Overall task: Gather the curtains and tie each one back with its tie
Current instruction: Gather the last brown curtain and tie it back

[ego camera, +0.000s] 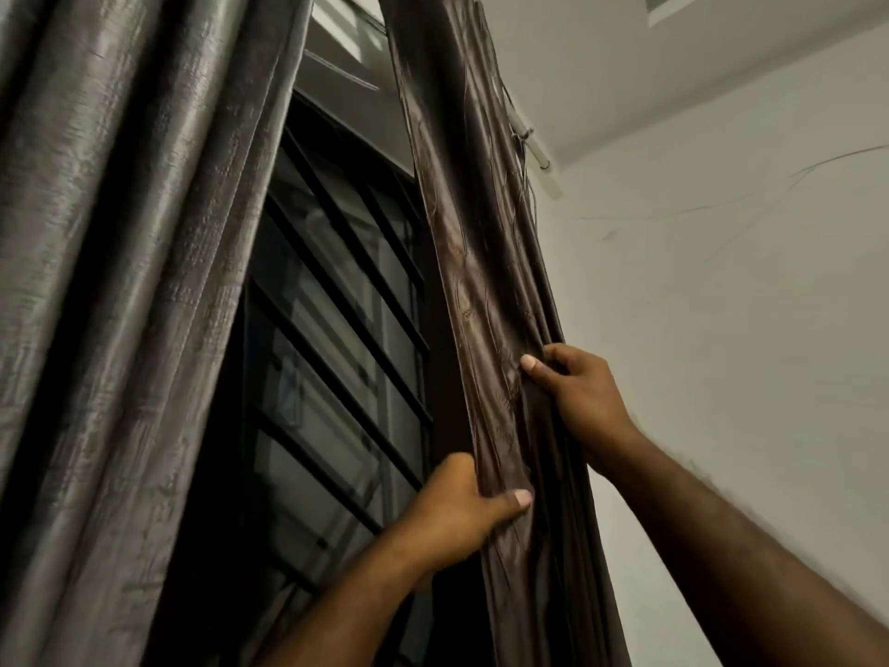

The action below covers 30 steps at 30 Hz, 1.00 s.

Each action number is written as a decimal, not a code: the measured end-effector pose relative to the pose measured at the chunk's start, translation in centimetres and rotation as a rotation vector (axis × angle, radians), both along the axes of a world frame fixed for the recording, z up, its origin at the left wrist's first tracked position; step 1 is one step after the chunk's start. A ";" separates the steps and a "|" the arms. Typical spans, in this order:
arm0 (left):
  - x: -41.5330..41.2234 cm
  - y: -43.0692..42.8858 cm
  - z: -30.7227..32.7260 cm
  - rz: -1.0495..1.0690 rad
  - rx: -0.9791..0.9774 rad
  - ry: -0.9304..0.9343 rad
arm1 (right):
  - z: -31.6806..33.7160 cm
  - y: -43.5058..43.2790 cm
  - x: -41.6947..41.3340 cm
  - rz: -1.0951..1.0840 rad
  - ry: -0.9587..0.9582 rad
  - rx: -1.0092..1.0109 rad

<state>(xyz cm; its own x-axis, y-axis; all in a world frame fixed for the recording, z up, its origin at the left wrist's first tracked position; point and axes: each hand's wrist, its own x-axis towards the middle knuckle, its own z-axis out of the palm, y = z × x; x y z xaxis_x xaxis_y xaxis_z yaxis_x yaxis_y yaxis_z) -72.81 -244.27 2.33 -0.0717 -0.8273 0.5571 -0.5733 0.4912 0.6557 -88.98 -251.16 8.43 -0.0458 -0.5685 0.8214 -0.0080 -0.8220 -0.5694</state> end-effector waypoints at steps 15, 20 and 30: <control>6.7 -0.1 -4.1 0.074 0.477 -0.231 | -7.6 -0.4 3.8 -0.006 0.431 0.086; 7.8 0.1 -4.2 0.123 0.411 -0.255 | -9.4 -0.3 4.0 -0.047 0.350 0.066; 9.4 1.4 -3.6 0.161 0.407 -0.311 | -12.8 0.2 3.7 -0.078 0.307 -0.035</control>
